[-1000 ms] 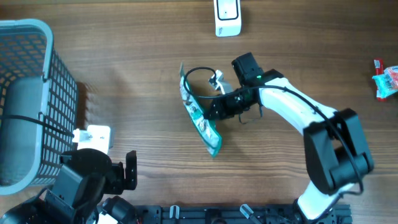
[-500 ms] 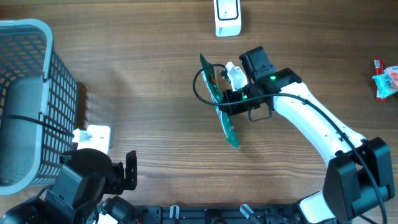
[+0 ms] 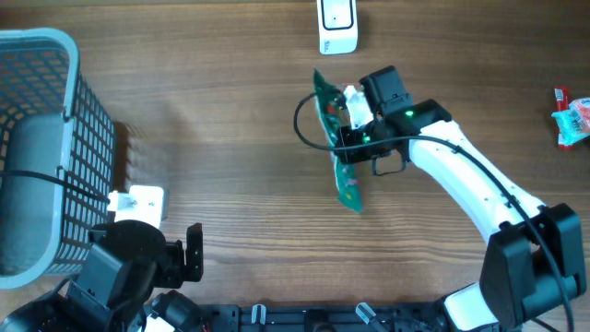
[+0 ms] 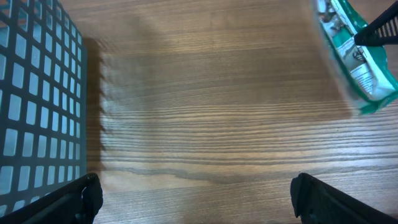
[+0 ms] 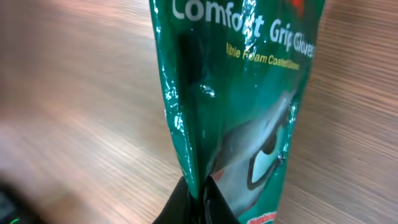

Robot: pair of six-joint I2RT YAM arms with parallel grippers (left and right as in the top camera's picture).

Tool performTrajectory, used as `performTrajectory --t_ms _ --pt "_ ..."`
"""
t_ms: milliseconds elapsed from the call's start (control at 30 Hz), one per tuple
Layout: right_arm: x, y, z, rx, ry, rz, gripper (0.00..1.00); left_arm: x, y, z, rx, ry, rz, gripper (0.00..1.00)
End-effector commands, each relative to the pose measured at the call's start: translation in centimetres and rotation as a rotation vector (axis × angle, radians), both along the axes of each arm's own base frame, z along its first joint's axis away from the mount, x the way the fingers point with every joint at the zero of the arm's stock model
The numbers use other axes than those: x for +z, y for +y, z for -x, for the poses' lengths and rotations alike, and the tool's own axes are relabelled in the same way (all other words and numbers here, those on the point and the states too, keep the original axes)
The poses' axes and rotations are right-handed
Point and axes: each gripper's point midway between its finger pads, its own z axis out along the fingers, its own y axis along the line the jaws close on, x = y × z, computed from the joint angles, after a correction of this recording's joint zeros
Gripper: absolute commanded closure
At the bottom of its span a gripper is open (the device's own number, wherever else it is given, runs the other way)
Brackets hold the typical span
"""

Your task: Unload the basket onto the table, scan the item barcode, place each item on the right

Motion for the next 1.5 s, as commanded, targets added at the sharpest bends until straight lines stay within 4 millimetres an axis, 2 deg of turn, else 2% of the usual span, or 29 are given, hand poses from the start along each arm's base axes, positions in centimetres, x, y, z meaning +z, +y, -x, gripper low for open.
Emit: performTrajectory --t_ms 0,67,100,133,167,200,267,300,367,400,533,567,600,667,767,833,900,967,1067,1133,1200,1400,1467 --pt "5.3 4.3 3.2 0.254 0.057 -0.452 0.96 0.2 0.2 0.0 0.016 -0.012 0.006 0.0" --pt "5.4 4.4 3.7 0.263 0.08 -0.495 0.96 0.2 0.2 0.0 0.016 -0.012 0.006 0.0" --pt "4.7 4.4 4.1 0.262 0.097 -0.493 0.96 0.2 0.2 0.0 0.016 -0.012 0.006 0.0" --pt "3.7 4.3 4.3 0.26 0.108 -0.476 0.95 0.2 0.2 0.0 0.016 -0.012 0.006 0.0" --pt "1.8 3.7 4.1 0.237 0.107 -0.41 0.95 0.2 0.2 0.0 0.016 -0.012 0.006 0.0" --pt "-0.4 2.8 3.5 0.198 0.096 -0.314 0.96 0.2 0.2 0.0 0.016 -0.012 0.006 0.0" --pt "-3.4 0.6 2.3 0.103 0.088 -0.138 0.96 0.2 0.2 0.0 0.016 -0.012 0.006 0.0" --pt "-3.8 0.2 2.0 0.078 0.088 -0.109 0.96 0.2 0.2 0.0 0.016 -0.012 0.006 0.0" --pt "-3.8 0.1 1.5 0.063 0.071 -0.099 0.92 0.2 0.2 0.0 0.016 -0.012 0.006 0.0" --pt "-3.7 0.2 1.2 0.061 0.062 -0.103 0.82 0.2 0.2 0.0 0.016 -0.012 0.006 0.0" --pt "-4.0 -0.2 0.8 0.03 0.054 -0.08 0.8 0.2 0.2 0.0 0.016 -0.012 0.006 0.0" --pt "-4.0 -0.2 0.7 0.03 0.052 -0.079 0.76 0.2 0.2 0.0 0.016 -0.012 0.006 0.0" --pt "-3.9 -0.1 0.6 0.03 0.047 -0.081 0.64 0.2 0.2 0.0 0.016 -0.012 0.006 0.0" --pt "-3.8 0.0 0.4 0.03 0.039 -0.086 0.57 0.2 0.2 0.0 0.016 -0.012 0.006 0.0" --pt "-3.4 0.4 0.5 0.044 0.038 -0.112 0.32 0.2 0.2 0.0 0.016 -0.012 0.006 0.0" --pt "-3.0 0.6 0.2 0.046 0.031 -0.12 0.23 0.2 0.2 0.0 0.016 -0.012 0.006 0.0" --pt "-2.6 0.7 -0.1 0.046 0.019 -0.123 0.22 0.2 0.2 0.0 0.016 -0.012 0.006 0.0" --pt "-2.7 0.2 -0.8 0.017 0.007 -0.102 0.34 0.2 0.2 0.0 0.016 -0.012 0.006 0.0" --pt "-4.1 -2.9 -2.3 -0.162 0.013 0.046 0.36 0.2 0.2 0.0 0.016 -0.012 0.006 0.0" --pt "-4.2 -3.8 -2.5 -0.185 0.018 0.06 0.32 0.2 0.2 0.0 0.016 -0.012 0.006 0.0" --pt "-3.7 -3.2 -2.3 -0.132 0.017 0.003 0.24 0.2 0.2 0.0 0.016 -0.012 0.006 0.0" --pt "-1.1 0.3 -1.4 0.024 0.011 -0.231 0.12 0.2 0.2 0.0 0.016 -0.012 0.006 0.0" --pt "-1.0 0.4 -1.5 0.033 -0.002 -0.239 0.1 0.2 0.2 0.0 0.016 -0.012 0.006 0.0"
